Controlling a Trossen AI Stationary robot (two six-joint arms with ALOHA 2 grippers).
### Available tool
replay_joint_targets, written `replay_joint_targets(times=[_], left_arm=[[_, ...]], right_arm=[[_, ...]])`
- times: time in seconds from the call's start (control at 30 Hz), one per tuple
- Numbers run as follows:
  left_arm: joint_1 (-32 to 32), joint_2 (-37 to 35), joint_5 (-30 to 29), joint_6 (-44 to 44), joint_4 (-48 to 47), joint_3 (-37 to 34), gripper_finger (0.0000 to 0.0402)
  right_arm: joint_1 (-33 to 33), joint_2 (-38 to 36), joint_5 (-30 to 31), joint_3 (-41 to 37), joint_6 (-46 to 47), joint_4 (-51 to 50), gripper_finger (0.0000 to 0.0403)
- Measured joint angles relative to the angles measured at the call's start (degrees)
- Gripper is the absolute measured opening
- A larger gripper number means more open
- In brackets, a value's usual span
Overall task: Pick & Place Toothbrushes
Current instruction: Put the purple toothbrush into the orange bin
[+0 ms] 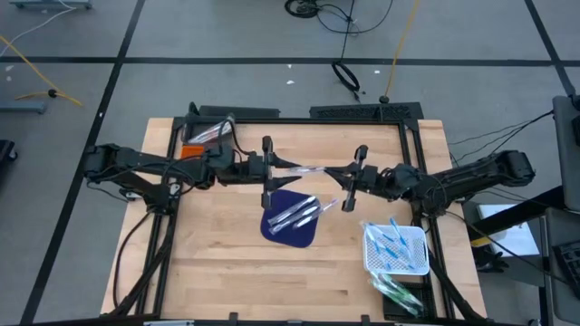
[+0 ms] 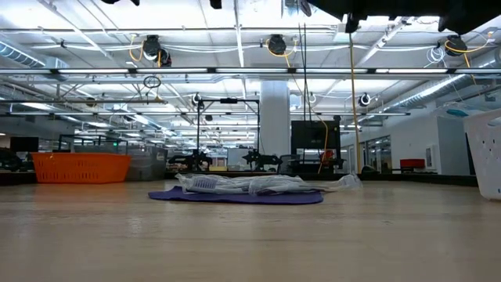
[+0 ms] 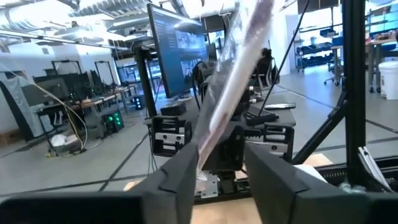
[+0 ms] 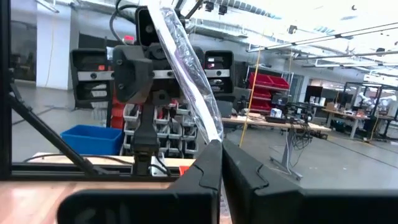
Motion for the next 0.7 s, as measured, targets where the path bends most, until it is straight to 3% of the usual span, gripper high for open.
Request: replay_joint_targets(times=[0.3, 0.7], left_arm=[[0.0, 0.0, -0.6, 0.3, 0.2, 0.0, 0.0202], [0.0, 0.0, -0.8, 0.3, 0.4, 0.0, 0.0181]], right_arm=[[-0.2, 3.1, 0.0, 0.0, 0.7, 3.9, 0.0000], [-0.9, 8.3, -0.1, 0.0, 0.9, 9.3, 0.0000]])
